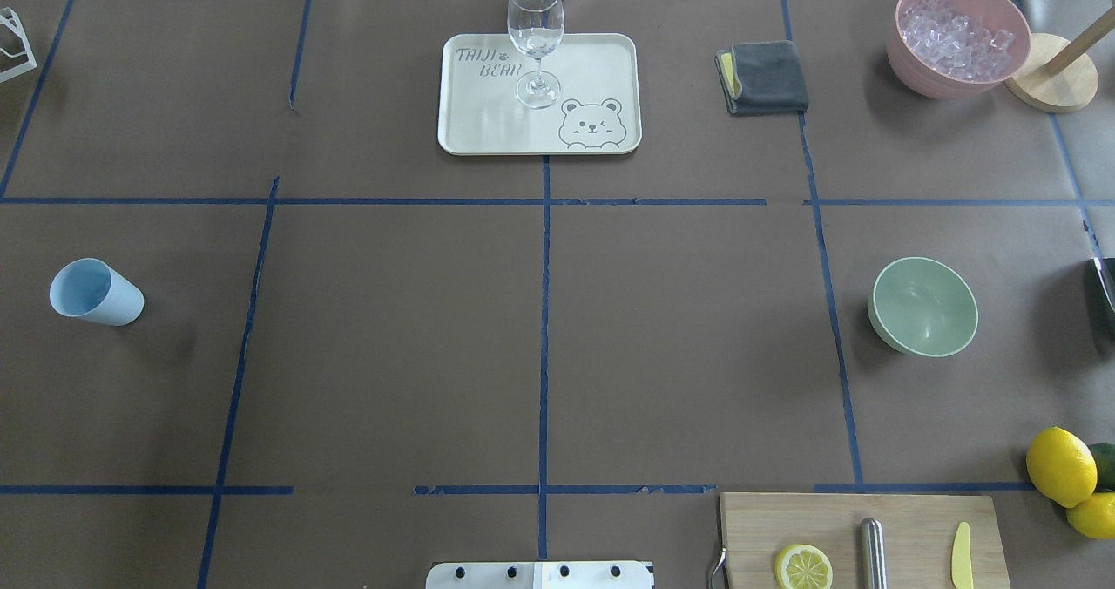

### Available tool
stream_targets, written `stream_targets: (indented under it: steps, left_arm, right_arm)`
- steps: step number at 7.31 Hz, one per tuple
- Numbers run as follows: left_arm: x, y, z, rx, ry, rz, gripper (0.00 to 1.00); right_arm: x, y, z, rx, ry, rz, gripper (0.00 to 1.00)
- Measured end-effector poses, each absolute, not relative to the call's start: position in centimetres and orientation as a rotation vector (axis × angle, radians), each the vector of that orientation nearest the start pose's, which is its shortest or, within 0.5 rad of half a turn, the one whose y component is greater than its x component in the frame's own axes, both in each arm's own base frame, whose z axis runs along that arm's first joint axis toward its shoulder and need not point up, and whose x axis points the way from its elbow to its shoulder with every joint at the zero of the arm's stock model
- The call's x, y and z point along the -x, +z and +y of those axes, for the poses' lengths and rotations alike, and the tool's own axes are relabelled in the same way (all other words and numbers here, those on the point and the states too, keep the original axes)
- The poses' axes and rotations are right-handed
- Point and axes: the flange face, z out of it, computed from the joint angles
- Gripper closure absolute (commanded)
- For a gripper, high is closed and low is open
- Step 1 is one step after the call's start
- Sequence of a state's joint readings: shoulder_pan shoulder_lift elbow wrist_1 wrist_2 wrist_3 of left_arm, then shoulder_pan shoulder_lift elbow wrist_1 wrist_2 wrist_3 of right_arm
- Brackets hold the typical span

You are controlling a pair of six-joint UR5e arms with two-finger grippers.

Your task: Pour ice into bowl

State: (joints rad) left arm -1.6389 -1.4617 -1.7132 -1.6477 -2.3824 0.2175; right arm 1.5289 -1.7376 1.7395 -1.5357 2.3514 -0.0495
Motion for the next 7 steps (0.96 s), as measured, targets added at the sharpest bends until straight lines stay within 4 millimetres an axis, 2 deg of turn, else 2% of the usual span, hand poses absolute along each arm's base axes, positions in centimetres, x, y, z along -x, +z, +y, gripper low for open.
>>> stream_targets:
  steps: [4,7]
  left_arm:
    - [9.0,61.3,-45.9,-0.354,0.25,0.766,0.0]
    - [9.0,59.1,-46.3,-0.564,0.331,0.73,0.0]
  right_arm:
    - [-4.2,62.4,-45.4,-0.118,-0.138,-0.782,0.0]
    - [-4.2,62.2,-45.8,-0.148,-0.148,-0.783,0.0]
